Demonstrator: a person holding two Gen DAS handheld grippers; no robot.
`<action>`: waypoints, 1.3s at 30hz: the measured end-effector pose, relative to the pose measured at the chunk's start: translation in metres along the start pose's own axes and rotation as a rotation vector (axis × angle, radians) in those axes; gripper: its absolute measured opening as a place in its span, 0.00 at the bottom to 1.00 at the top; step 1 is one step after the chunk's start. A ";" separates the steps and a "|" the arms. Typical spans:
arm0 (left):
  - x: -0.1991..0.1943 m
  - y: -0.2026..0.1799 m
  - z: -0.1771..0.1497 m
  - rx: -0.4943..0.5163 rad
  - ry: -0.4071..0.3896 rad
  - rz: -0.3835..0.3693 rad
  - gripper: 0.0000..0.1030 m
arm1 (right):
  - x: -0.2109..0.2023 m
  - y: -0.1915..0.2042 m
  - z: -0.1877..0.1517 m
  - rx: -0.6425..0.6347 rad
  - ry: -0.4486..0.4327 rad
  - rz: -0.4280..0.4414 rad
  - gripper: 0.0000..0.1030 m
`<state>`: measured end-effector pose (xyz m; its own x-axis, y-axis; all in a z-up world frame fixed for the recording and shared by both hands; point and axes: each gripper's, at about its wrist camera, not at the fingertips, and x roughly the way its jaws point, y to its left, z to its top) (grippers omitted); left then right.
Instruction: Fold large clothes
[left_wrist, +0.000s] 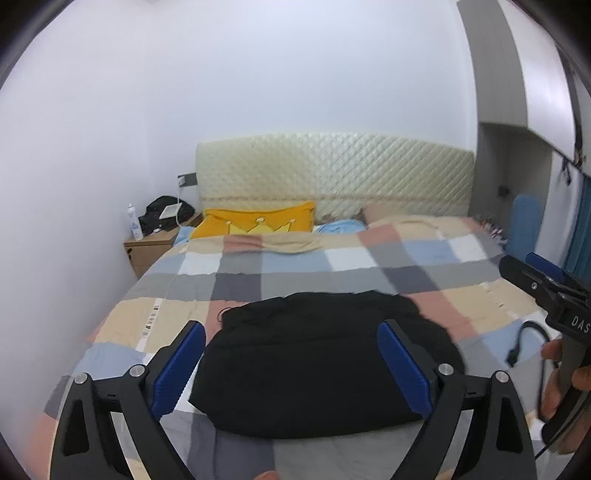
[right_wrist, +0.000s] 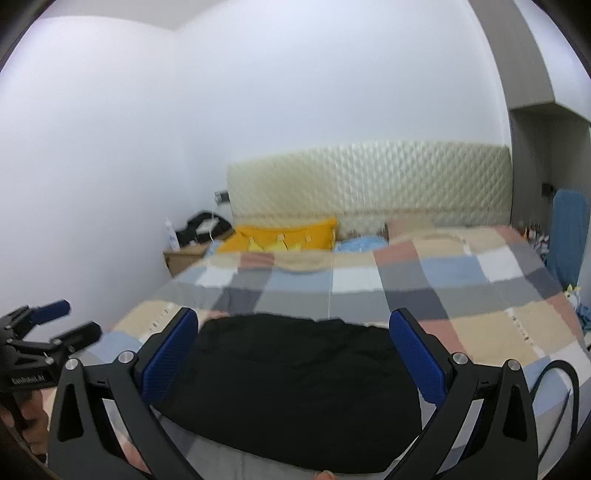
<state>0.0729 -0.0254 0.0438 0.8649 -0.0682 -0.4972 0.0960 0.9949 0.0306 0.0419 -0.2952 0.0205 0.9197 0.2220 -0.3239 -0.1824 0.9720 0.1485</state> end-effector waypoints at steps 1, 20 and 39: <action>-0.008 0.000 0.000 -0.012 -0.005 0.004 0.94 | -0.009 0.002 0.001 0.002 -0.011 0.004 1.00; -0.019 -0.002 -0.051 -0.083 0.133 0.045 0.94 | -0.062 0.031 -0.036 -0.014 0.024 0.014 1.00; -0.004 -0.002 -0.065 -0.086 0.228 0.067 0.94 | -0.045 0.023 -0.079 -0.009 0.200 -0.061 1.00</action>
<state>0.0372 -0.0226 -0.0101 0.7336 0.0068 -0.6795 -0.0084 1.0000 0.0009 -0.0306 -0.2771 -0.0352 0.8421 0.1724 -0.5110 -0.1319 0.9846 0.1147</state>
